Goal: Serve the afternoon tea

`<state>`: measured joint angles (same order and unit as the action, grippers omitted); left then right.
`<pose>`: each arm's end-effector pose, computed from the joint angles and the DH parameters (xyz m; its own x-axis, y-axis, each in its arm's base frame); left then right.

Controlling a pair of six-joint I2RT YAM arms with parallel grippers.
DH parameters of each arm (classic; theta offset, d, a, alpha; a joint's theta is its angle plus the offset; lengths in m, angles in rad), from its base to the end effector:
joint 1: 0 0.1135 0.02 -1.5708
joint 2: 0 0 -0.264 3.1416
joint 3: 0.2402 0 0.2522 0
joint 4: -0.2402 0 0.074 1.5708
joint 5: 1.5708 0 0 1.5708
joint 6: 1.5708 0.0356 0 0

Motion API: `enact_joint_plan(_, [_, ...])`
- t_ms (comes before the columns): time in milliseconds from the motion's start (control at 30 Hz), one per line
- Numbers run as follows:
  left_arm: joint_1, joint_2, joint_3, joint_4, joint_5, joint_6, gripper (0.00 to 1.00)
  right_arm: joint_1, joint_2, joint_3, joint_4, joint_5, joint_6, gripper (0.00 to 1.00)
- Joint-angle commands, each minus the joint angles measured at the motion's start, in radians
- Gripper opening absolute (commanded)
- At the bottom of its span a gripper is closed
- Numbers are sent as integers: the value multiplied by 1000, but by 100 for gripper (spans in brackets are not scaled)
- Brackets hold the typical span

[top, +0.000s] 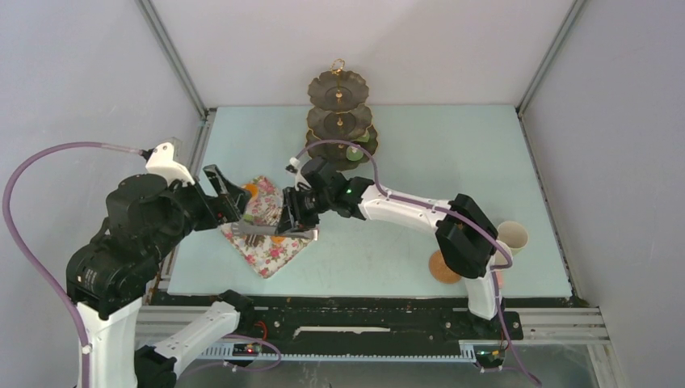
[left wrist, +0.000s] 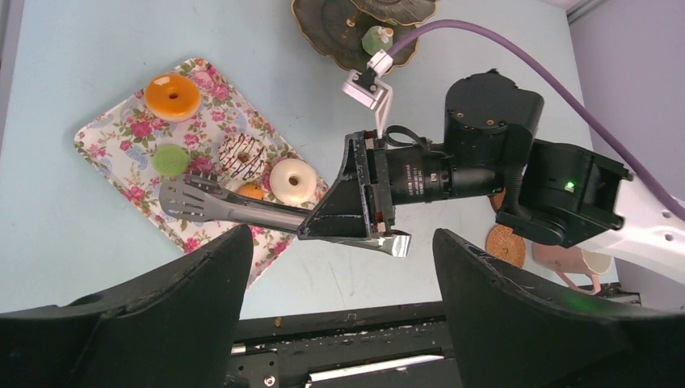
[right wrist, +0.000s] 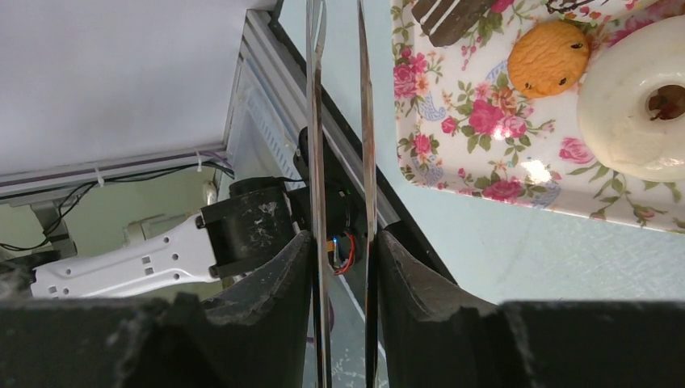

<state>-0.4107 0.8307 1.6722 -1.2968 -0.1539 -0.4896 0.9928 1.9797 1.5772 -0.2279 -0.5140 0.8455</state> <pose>0.0558 -0.0184 0.4831 -0.4820 -0.2970 -0.8243 0.0472 0.9306 -0.3629 0.2359 0.3937 0.2531 -0.9218 -0.2204 -0.3190 -0.3868 0.4644 0.7967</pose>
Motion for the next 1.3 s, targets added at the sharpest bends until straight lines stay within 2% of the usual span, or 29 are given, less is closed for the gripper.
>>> enact_joint_plan(0, [-7,9,5,31,3,-11,89,-3,22,63,18,-32,6,36])
enact_joint_plan(633, [-7,49,34,32,15,74,89,-35,74,36,-54,23,-34,36])
enact_joint_plan(767, [-7,45,26,38,18,76,90,-45,59,-38,-13,26,-43,37])
enact_joint_plan(1000, [-8,53,13,55,34,73,90,-67,-23,-157,-51,77,-93,38])
enact_joint_plan(1267, [-8,68,7,68,43,71,90,-66,-85,-181,-84,78,-153,39])
